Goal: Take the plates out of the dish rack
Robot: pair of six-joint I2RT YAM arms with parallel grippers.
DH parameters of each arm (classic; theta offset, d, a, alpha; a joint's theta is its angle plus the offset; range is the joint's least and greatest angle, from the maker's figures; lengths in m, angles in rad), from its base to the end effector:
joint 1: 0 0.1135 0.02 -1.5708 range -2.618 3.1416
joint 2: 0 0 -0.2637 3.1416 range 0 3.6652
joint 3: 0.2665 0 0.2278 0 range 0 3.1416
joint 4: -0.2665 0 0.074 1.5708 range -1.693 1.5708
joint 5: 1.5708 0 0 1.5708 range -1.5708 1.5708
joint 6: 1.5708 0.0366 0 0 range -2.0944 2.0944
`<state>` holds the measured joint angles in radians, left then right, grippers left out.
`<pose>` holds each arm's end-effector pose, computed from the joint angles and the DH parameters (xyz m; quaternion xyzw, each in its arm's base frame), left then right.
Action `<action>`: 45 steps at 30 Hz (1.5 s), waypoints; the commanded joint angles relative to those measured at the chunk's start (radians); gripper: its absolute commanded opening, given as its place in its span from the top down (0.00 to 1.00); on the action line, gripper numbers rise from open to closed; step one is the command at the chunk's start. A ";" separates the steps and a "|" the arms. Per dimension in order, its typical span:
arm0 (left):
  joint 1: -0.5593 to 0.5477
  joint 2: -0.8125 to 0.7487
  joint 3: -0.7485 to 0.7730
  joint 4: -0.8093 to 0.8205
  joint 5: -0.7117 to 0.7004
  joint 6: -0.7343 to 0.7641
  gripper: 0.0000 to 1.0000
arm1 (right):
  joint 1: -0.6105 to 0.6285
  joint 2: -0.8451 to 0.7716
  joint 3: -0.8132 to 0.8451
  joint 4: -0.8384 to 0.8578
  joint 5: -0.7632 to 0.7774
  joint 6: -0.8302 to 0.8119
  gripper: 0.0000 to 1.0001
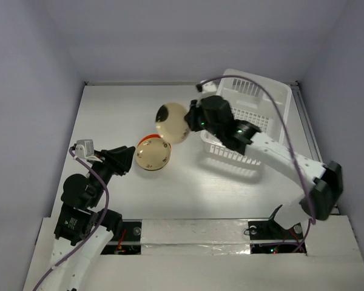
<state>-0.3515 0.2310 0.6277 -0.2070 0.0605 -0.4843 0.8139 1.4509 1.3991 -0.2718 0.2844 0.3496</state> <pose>0.0475 -0.0198 0.3350 -0.0190 0.6368 -0.3303 0.6964 0.2234 0.2216 0.3891 -0.1043 0.8011 0.2215 0.5462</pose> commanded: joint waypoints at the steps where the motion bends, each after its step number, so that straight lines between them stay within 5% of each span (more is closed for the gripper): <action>1: 0.019 0.022 -0.006 0.043 0.013 0.006 0.63 | 0.057 0.165 0.037 0.161 -0.172 0.083 1.00; 8: 0.037 0.042 -0.010 0.047 0.025 0.009 0.56 | 0.067 0.336 0.028 0.322 -0.323 0.216 1.00; 19: 0.075 0.060 -0.010 0.052 0.035 0.012 0.51 | 0.067 0.439 -0.012 0.326 -0.291 0.258 0.89; 22: 0.075 0.064 -0.010 0.050 0.035 0.012 0.49 | 0.067 0.434 -0.028 0.313 -0.245 0.264 0.75; 30: 0.097 0.074 -0.010 0.055 0.052 0.016 0.33 | 0.067 0.313 -0.066 0.276 -0.139 0.229 0.05; 33: 0.097 0.074 -0.011 0.057 0.048 0.016 0.29 | 0.067 0.248 -0.072 0.238 -0.102 0.207 0.00; 39: 0.106 0.059 -0.011 0.064 0.053 0.019 0.20 | 0.067 0.071 -0.163 0.220 -0.022 0.154 0.00; 41: 0.106 0.060 -0.006 0.063 0.053 0.024 0.17 | 0.077 -0.038 -0.221 0.227 -0.005 0.106 0.09; 42: 0.106 0.059 -0.005 0.060 0.047 0.026 0.16 | 0.077 -0.079 -0.244 0.232 0.005 0.089 0.21; 43: 0.106 0.059 -0.002 0.057 0.041 0.024 0.14 | 0.086 -0.124 -0.270 0.244 0.007 0.072 0.45; 44: 0.106 0.062 0.001 0.054 0.036 0.024 0.12 | 0.087 -0.220 -0.317 0.246 0.016 0.056 0.91; 45: 0.106 0.064 0.006 0.044 0.030 0.026 0.11 | 0.087 -0.274 -0.342 0.247 0.042 0.046 1.00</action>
<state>-0.2531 0.2939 0.6277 -0.2058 0.0967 -0.4744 0.8883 1.3220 1.1225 -0.0528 0.2520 0.4698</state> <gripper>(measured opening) 0.883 0.162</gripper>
